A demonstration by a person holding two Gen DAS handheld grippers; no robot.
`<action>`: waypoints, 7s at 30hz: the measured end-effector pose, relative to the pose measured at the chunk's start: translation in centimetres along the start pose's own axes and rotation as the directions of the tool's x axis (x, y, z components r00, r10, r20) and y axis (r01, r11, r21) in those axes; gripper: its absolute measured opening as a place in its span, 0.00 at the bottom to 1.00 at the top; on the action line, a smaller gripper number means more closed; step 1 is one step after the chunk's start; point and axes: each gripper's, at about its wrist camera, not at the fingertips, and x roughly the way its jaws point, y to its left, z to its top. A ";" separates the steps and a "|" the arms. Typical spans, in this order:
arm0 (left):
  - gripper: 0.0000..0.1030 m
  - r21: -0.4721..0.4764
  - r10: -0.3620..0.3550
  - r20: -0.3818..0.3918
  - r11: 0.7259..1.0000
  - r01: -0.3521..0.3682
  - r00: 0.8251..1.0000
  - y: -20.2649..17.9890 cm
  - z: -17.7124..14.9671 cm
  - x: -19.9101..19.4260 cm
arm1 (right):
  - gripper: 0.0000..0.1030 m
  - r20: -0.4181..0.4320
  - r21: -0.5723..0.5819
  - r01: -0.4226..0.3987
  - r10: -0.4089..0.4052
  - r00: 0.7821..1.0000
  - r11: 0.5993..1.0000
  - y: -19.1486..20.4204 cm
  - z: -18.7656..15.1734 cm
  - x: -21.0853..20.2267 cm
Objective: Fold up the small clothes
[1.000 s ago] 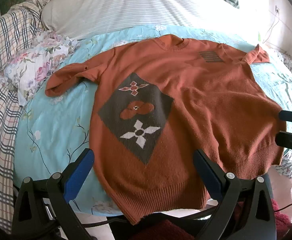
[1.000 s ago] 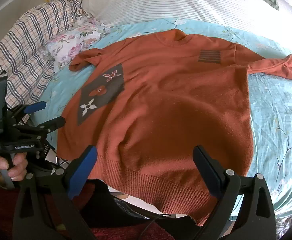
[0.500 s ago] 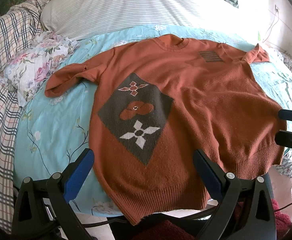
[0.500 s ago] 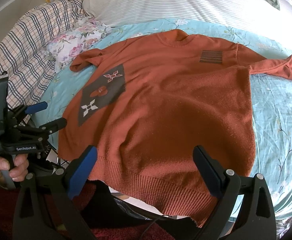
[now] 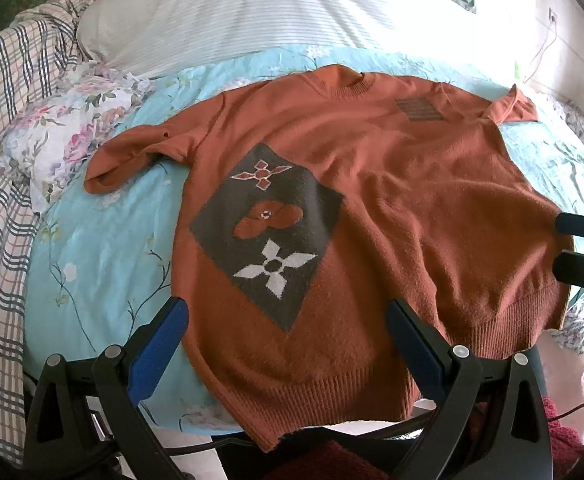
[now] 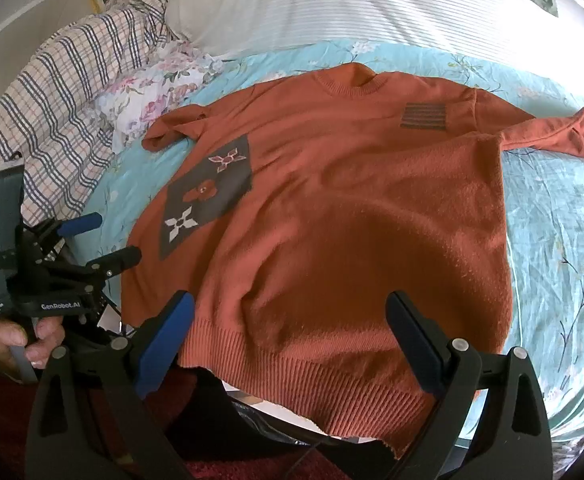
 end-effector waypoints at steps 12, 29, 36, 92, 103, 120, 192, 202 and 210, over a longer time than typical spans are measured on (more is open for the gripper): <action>0.96 0.029 0.034 0.002 0.999 -0.034 0.999 0.1 0.5 0.8 | 0.94 0.003 0.036 -0.046 0.046 0.999 0.998 -1.0 0.6 0.3; 0.96 0.037 0.014 -0.020 0.999 -0.014 1.000 -0.4 2.4 3.7 | 0.94 0.062 0.258 -0.008 -0.008 0.998 0.966 -8.7 2.8 0.4; 0.96 0.048 0.008 -0.059 0.999 -0.005 0.998 -0.9 3.1 5.1 | 0.94 0.150 0.554 0.010 -0.111 0.982 0.833 -19.5 5.2 -1.9; 0.96 -0.251 -0.197 -0.090 0.953 0.170 0.976 6.3 7.6 10.9 | 0.24 -0.067 0.108 -0.330 0.338 0.939 0.938 -3.8 18.1 17.1; 0.96 -0.203 -0.375 -0.078 0.913 0.354 0.924 1.7 17.5 16.9 | 0.70 0.042 0.151 -0.323 0.321 0.946 0.934 -7.7 14.0 13.0; 0.82 -0.198 -0.089 -0.113 0.978 0.065 0.990 4.0 15.6 20.9 | 0.70 0.314 0.372 -0.242 0.124 0.941 0.896 -16.2 11.1 3.6; 0.44 -0.374 0.032 0.004 0.927 -0.029 0.999 20.3 16.2 18.4 | 0.65 0.122 0.361 -0.065 0.023 0.992 0.930 -17.0 14.1 8.6; 0.82 -0.297 0.126 -0.023 0.947 -0.127 0.992 22.1 20.1 20.9 | 0.65 0.077 0.360 -0.193 0.177 0.981 0.913 -12.3 12.7 10.6; 0.27 -0.263 0.205 -0.152 0.935 -0.239 0.967 22.6 21.3 27.6 | 0.65 0.046 0.349 -0.209 0.206 0.977 0.913 -10.3 13.0 12.0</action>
